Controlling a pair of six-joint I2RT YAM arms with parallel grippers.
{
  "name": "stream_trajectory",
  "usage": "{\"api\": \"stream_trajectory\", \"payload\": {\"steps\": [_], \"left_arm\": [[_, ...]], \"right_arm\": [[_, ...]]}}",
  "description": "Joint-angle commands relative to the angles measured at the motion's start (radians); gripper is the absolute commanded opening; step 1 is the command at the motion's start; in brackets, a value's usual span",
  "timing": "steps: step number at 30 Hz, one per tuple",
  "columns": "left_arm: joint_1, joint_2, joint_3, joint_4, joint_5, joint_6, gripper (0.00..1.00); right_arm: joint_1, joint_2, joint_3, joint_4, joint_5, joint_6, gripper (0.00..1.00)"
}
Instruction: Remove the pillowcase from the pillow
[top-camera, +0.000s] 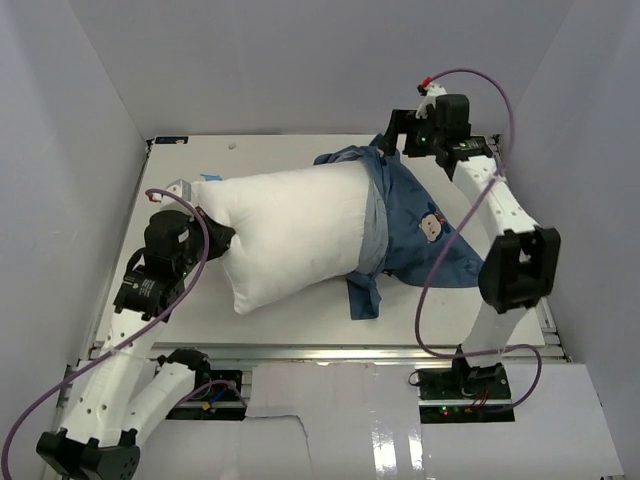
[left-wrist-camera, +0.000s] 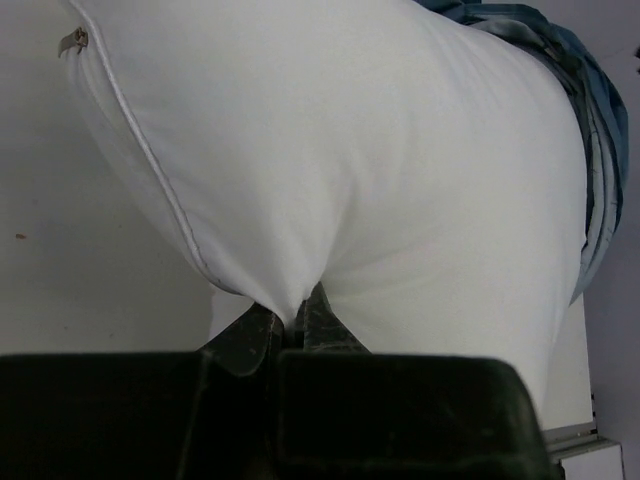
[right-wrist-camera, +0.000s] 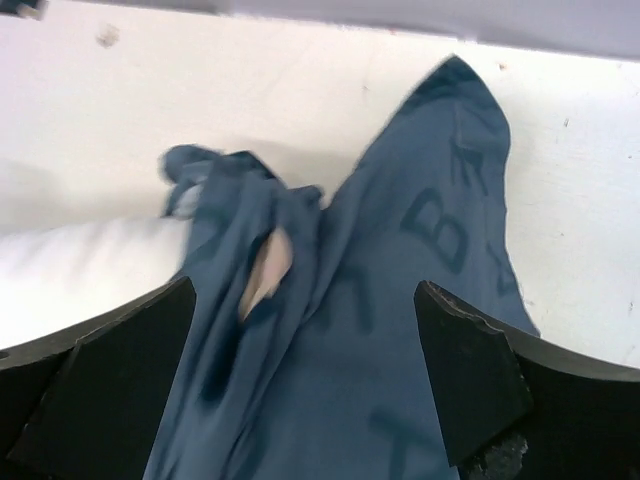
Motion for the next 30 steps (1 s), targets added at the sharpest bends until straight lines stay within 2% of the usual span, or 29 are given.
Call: {"api": "stream_trajectory", "payload": {"steps": [1, 2, 7, 13, 17, 20, 28, 29, 30], "left_arm": [[0.006, 0.022, -0.015, 0.125, -0.043, 0.003, 0.0], [0.006, 0.048, -0.026, 0.146, -0.049, -0.006, 0.0], [0.021, 0.095, -0.067, 0.188, -0.023, -0.045, 0.0], [0.023, 0.141, -0.065, 0.208, -0.024, -0.085, 0.0], [0.023, 0.149, -0.067, 0.225, -0.011, -0.103, 0.0], [0.023, 0.14, -0.062, 0.226, 0.009, -0.118, 0.0], [0.023, 0.131, 0.003, 0.197, 0.009, -0.114, 0.0], [0.023, 0.137, 0.017, 0.19, 0.041, -0.105, 0.0], [0.023, 0.152, 0.045, 0.183, 0.049, -0.102, 0.0]], "right_arm": [[0.017, -0.257, -0.158, 0.138, -0.024, 0.057, 0.97], [0.023, -0.347, -0.274, 0.157, -0.023, 0.061, 0.98], [0.129, -0.556, -0.566, 0.165, 0.009, 0.023, 0.97], [0.267, -0.88, -0.937, 0.198, 0.067, -0.008, 0.96], [0.327, -1.015, -1.016, 0.108, 0.123, 0.003, 0.96], [0.382, -1.025, -1.07, 0.062, 0.204, 0.018, 0.97], [0.428, -0.876, -1.202, 0.233, 0.265, 0.041, 1.0], [0.428, -0.827, -1.199, 0.234, 0.278, 0.046, 0.95], [0.428, -0.802, -1.19, 0.235, 0.29, 0.058, 0.94]]}}
